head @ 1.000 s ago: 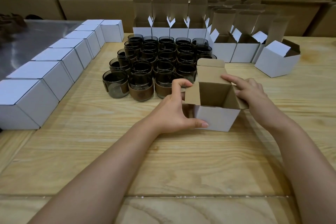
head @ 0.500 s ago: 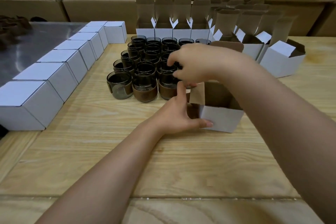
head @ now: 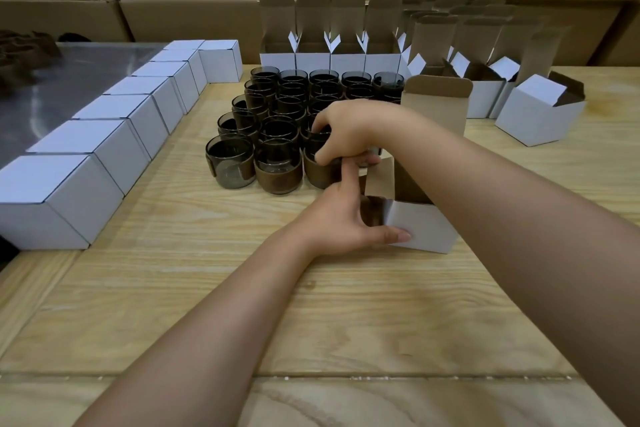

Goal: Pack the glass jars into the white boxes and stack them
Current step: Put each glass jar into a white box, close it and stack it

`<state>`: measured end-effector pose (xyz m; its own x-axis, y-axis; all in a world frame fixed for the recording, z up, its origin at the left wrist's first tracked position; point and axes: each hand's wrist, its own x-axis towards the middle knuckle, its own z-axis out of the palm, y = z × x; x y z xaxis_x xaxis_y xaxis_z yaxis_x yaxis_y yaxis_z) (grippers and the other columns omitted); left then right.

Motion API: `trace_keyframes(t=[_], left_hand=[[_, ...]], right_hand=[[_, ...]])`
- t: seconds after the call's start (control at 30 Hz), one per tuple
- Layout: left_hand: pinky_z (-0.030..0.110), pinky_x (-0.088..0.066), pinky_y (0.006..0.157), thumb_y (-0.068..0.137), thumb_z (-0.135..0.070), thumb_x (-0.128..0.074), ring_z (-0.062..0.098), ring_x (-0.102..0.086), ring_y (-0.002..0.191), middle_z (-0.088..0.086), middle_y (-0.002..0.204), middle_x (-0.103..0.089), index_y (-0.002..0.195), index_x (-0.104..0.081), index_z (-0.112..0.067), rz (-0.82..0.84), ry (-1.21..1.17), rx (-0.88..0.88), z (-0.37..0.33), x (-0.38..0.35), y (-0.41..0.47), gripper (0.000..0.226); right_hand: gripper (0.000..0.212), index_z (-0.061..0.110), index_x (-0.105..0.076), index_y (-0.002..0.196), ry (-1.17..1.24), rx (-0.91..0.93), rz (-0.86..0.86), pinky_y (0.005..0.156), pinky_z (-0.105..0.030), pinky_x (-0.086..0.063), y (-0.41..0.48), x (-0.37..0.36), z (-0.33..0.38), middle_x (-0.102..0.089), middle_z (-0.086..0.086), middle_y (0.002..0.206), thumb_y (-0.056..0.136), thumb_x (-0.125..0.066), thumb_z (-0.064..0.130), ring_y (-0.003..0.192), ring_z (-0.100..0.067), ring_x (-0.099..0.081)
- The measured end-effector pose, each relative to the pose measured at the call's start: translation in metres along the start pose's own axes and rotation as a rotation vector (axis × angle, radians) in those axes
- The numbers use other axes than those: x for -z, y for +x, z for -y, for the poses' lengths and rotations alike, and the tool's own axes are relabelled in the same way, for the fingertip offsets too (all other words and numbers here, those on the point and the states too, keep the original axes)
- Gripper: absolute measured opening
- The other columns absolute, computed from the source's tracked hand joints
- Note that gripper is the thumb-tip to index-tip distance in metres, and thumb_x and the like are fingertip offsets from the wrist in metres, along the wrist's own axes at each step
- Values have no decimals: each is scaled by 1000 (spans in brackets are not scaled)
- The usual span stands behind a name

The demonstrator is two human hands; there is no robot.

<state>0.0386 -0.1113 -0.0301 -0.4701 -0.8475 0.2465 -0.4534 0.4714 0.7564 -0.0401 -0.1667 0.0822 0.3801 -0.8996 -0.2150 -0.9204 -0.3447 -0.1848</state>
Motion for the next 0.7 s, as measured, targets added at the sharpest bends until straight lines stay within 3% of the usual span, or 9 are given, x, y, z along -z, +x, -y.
trace_keyframes(t=[0.17,0.3,0.37,0.43,0.53,0.63,0.7], left_hand=[[-2,-36,80,58,-61,-76,-31,-38,101,-53,113,-18,120,-14,-47,4,-20,29,-8,3,-3,89],[19,-51,83,59,-56,-79,-8,-59,97,-25,112,-49,109,-14,-53,-18,-41,59,-8,3,-3,82],[31,-55,83,61,-51,-81,3,-65,92,-12,109,-58,107,-16,-53,-45,-53,73,-6,3,-2,80],[34,-55,82,62,-48,-83,7,-65,92,-9,109,-59,104,-16,-53,-85,-63,89,-5,3,-2,79],[22,-51,82,63,-42,-85,2,-61,97,-15,113,-55,104,-18,-53,-161,-102,110,-2,4,0,80],[32,-54,89,64,-32,-87,11,-62,106,-5,125,-54,111,-19,-46,-161,-187,141,2,5,4,84],[31,-54,91,65,-28,-88,10,-62,108,-4,126,-54,116,-19,-40,-164,-202,140,4,5,5,86]], right_hand=[[56,12,-60,127,101,2,-105,75,-29,-49,-7,10,0,-62,-11,125,80,-63,42,111,-28,-60],[46,16,-63,117,196,26,-170,64,-24,-49,-24,36,-4,-62,-6,112,80,-64,44,89,-17,-59],[43,19,-64,113,246,36,-218,68,-26,-52,-34,50,-8,-61,-4,106,79,-66,45,89,-17,-58],[42,23,-64,111,274,34,-259,68,-27,-52,-46,61,-14,-58,0,101,77,-67,47,89,-17,-57],[44,25,-64,110,230,7,-257,62,-27,-49,-61,71,-30,-56,2,98,75,-65,51,86,-17,-55],[41,24,-63,109,173,-66,-186,57,-25,-45,-72,70,-45,-54,2,96,76,-65,48,82,-17,-55],[39,27,-63,107,136,-115,-127,54,-23,-42,-77,63,-51,-54,4,96,76,-66,49,79,-16,-56]])
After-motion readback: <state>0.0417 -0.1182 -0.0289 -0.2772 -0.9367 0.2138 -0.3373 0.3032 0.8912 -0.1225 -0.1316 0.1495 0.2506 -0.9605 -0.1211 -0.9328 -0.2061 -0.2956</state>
